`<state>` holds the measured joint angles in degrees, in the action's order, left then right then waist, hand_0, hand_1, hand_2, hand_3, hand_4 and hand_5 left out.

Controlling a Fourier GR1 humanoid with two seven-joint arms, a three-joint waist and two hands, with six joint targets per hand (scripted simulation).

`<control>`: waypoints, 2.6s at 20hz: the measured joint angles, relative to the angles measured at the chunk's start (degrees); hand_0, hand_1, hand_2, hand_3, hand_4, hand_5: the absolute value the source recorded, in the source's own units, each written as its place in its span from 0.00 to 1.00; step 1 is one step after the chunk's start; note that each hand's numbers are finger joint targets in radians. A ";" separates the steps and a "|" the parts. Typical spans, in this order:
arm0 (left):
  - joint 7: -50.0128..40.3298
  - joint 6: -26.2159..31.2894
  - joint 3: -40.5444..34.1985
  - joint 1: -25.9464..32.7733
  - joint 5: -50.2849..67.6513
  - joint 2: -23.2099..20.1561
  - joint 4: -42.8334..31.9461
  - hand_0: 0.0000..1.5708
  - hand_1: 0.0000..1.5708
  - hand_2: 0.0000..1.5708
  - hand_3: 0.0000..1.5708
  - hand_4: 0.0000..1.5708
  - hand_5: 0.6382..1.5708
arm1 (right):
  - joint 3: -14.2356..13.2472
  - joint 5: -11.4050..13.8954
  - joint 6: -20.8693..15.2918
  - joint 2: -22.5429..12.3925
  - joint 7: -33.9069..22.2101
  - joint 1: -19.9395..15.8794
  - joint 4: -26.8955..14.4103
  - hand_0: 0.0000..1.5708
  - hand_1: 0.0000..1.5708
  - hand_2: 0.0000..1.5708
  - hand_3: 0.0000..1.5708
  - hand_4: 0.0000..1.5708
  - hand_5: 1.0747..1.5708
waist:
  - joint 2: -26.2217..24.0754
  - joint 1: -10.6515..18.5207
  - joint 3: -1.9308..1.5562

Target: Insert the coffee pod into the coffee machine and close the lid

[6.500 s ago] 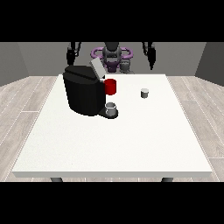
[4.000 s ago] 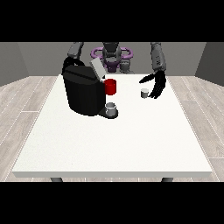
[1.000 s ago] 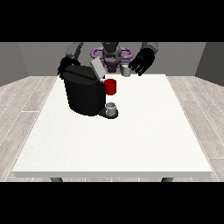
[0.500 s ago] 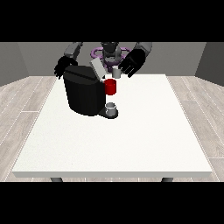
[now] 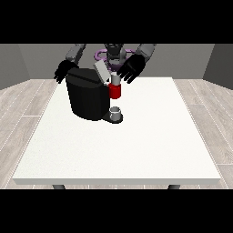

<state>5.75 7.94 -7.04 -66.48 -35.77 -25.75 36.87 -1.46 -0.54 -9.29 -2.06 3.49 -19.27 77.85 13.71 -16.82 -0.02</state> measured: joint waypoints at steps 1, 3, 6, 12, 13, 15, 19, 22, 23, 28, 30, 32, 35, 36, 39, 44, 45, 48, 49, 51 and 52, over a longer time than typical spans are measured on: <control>0.13 -0.14 0.08 0.29 -0.04 0.50 -0.15 0.81 0.81 0.83 0.78 0.33 1.00 | -0.10 -0.07 0.00 -0.21 -0.74 -0.15 0.32 0.00 0.00 0.00 0.00 0.33 1.00 | -0.20 -0.01 0.00; 0.21 0.06 0.17 -0.31 -0.20 0.56 0.02 0.80 0.80 0.83 0.77 0.33 1.00 | -0.59 -0.33 -0.12 -0.10 -0.09 -0.19 -0.29 0.00 0.00 0.00 0.00 0.34 1.00 | 0.28 0.30 0.01; 0.80 0.14 0.22 -0.46 -0.46 0.52 -0.26 0.75 0.75 0.80 0.75 0.32 1.00 | -0.49 -0.30 -0.22 0.05 -0.02 0.03 -0.01 0.00 0.00 0.00 0.00 0.32 1.00 | 0.54 0.12 0.00; 1.65 -0.60 0.20 0.07 -1.10 0.74 -1.04 0.76 0.76 0.81 0.76 0.33 1.00 | -0.70 -0.99 0.20 -0.06 -0.48 0.59 1.34 0.00 0.00 0.00 0.00 0.34 1.00 | 0.61 -0.34 0.01; 2.31 -0.79 0.21 0.70 -1.15 0.78 -1.12 0.77 0.77 0.81 0.77 0.33 1.00 | -0.50 -0.86 0.29 -0.04 -0.24 1.34 1.57 0.00 0.00 0.00 0.00 0.33 1.00 | 0.54 -0.28 0.01; 2.04 -0.43 0.08 -0.08 -1.14 0.71 -1.11 0.74 0.74 0.79 0.75 0.32 1.00 | -1.32 -1.31 0.59 -0.53 0.34 0.62 0.90 0.00 0.00 0.00 0.00 0.31 1.00 | 1.35 -0.03 0.00; 1.26 -0.57 0.10 -0.12 -1.65 0.87 -1.66 0.77 0.77 0.81 0.76 0.31 1.00 | -0.89 -1.15 0.43 -0.10 0.40 1.23 1.23 0.00 0.00 0.00 0.00 0.29 1.00 | 0.99 -0.31 0.02; 1.38 -0.28 0.22 -0.25 -1.83 1.14 -1.75 0.80 0.80 0.82 0.75 0.31 1.00 | -1.53 -1.52 0.49 -0.57 -0.18 0.81 1.15 0.00 0.00 0.00 0.00 0.28 1.00 | 0.95 -0.01 0.01; 1.35 -0.20 0.22 -0.51 -1.91 1.08 -1.73 0.78 0.78 0.81 0.75 0.31 1.00 | -1.68 -1.40 0.09 -0.44 0.06 0.56 0.98 0.00 0.00 0.00 0.00 0.28 1.00 | 1.32 0.15 -0.02; 1.74 -0.30 -0.29 -0.15 -1.93 0.81 -2.18 0.77 0.77 0.79 0.72 0.29 1.00 | -1.04 -1.24 -0.03 -0.03 -0.21 1.35 2.07 0.00 0.00 0.00 0.00 0.28 1.00 | 1.44 -0.37 -0.13; 1.21 0.21 -0.03 -0.32 -1.97 1.63 -2.07 0.74 0.74 0.76 0.67 0.29 1.00 | -1.57 -1.45 0.07 -0.29 0.11 1.19 1.18 0.00 0.00 0.00 0.00 0.26 1.00 | 1.17 0.20 -0.10; 1.29 0.16 0.33 -0.45 -2.41 1.74 -1.83 0.73 0.73 0.75 0.65 0.29 1.00 | -1.82 -1.41 -0.30 -0.19 0.27 1.06 0.69 0.00 0.00 0.00 0.00 0.23 1.00 | 1.37 0.50 -0.11; 1.76 0.30 0.51 -0.46 -2.79 1.56 -1.81 0.70 0.70 0.73 0.62 0.26 1.00 | -1.79 -1.22 -0.81 0.05 0.26 1.28 0.72 0.00 0.00 0.00 0.00 0.24 1.00 | 1.38 0.61 -0.10; 2.32 0.12 0.62 -0.22 -2.97 1.46 -1.71 0.69 0.69 0.72 0.61 0.26 1.00 | -1.90 -1.35 -0.57 -0.26 -0.08 1.31 0.93 0.00 0.00 0.00 0.00 0.21 1.00 | 1.35 0.61 -0.13; 1.97 0.48 0.59 -0.96 -3.37 0.91 -1.99 0.67 0.67 0.71 0.61 0.23 1.00 | -1.93 -1.53 -0.21 -0.59 -0.31 0.58 1.26 0.00 0.00 0.00 0.00 0.28 1.00 | 1.65 0.34 -0.08; 3.47 0.84 0.76 -0.83 -3.90 0.07 -1.96 0.68 0.68 0.71 0.59 0.24 1.00 | -2.09 -1.60 -0.68 -0.32 -0.10 0.67 1.50 0.00 0.00 0.00 0.00 0.29 1.00 | 1.69 0.84 -0.08; 3.20 0.58 1.04 -0.61 -4.19 0.55 -1.81 0.65 0.65 0.69 0.58 0.23 1.00 | -1.98 -1.48 -0.92 0.01 0.20 0.83 1.18 0.00 0.00 0.00 0.00 0.29 1.00 | 1.36 1.13 -0.07; 3.63 0.90 1.42 -0.81 -4.79 0.18 -1.65 0.00 0.00 0.24 0.07 0.00 1.00 | -1.98 -1.49 -0.42 -0.20 1.36 0.97 0.71 0.00 0.00 0.00 0.00 0.30 1.00 | 1.76 1.14 -0.07; 4.00 1.18 1.95 -0.93 -5.29 0.08 -1.54 0.00 0.00 0.00 0.00 0.00 1.00 | -1.98 -1.27 -0.78 -0.17 1.15 0.40 0.67 0.00 0.00 0.00 0.00 0.30 1.00 | 1.89 1.30 -0.08; 5.02 1.99 2.34 -0.73 -5.82 -0.91 -1.70 0.00 0.00 0.00 0.00 0.00 1.00 | -1.81 -1.19 -0.58 -0.28 1.37 0.91 0.98 0.00 0.00 0.00 0.00 0.26 1.00 | 2.07 0.97 -0.11; 5.43 2.39 2.39 -1.08 -6.09 -1.68 -1.84 0.00 0.00 0.00 0.00 0.00 1.00 | -1.55 -0.90 -0.84 -0.15 1.27 0.71 1.23 0.00 0.00 0.00 0.00 0.26 1.00 | 2.56 0.80 -0.14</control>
<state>11.18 10.32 -4.65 -67.56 -41.87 -27.44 35.04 -3.00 -1.44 -10.13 -2.21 4.76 -18.56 79.08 16.27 -16.02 -0.15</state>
